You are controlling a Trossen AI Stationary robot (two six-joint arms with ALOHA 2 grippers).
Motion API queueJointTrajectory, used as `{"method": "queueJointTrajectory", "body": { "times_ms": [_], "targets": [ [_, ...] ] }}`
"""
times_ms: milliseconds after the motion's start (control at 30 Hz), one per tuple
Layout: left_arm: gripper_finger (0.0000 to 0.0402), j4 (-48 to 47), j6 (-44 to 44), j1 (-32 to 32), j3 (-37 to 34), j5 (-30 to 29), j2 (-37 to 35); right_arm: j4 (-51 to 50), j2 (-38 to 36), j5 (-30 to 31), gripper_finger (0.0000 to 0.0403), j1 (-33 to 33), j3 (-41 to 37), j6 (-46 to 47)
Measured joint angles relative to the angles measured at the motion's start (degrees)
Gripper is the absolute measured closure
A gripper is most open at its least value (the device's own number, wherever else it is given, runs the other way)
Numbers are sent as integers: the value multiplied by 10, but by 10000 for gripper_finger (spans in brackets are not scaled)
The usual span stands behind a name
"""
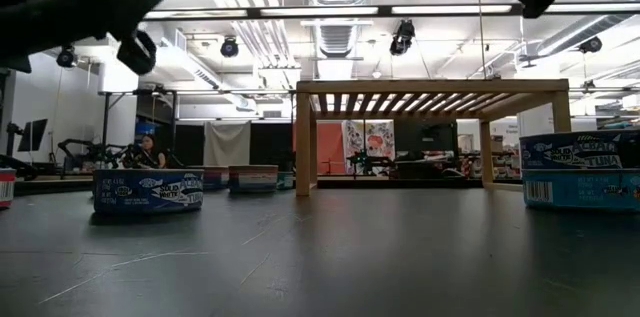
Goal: Stack canned seafood by type on shelf
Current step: Put the green tuna can on the shelf
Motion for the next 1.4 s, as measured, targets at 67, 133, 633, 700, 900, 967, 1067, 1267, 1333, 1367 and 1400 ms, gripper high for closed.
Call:
{"method": "queueJointTrajectory", "body": {
  "times_ms": [67, 133, 633, 700, 900, 967, 1067, 1267, 1333, 1367, 1400],
  "targets": [
    [401, -14, -33, 0, 0, 0, 23, -8, 20, 0, 60, 0, 17, 15],
    [401, -28, -60, 0, 0, -2, 48, -8, 39, 0, 60, 0, 29, 23],
    [401, -580, -60, -5, 244, -130, 223, -9, 85, 1, 60, 0, 63, -17],
    [401, -675, -65, -5, 292, -161, 245, -9, 85, 1, 60, 0, 62, -17],
    [401, -828, -66, -5, 386, -172, 296, -21, 84, 1, 60, 0, 62, -33],
    [401, -886, -66, -5, 401, -176, 313, -27, 84, 1, 60, 0, 62, -43],
    [401, -932, -61, -5, 408, -181, 336, -36, 84, 1, 60, 0, 62, -47],
    [402, -927, -50, -5, 402, -181, 377, -36, 84, 1, 60, 0, 62, -46],
    [401, -928, -45, -5, 395, -181, 392, -36, 84, 1, 60, 0, 62, -46],
    [401, -928, -40, -5, 393, -182, 399, -35, 84, 1, 60, 0, 62, -46],
    [401, -927, -36, -5, 390, -184, 406, -35, 84, 1, 60, 0, 62, -46]
  ]
}}
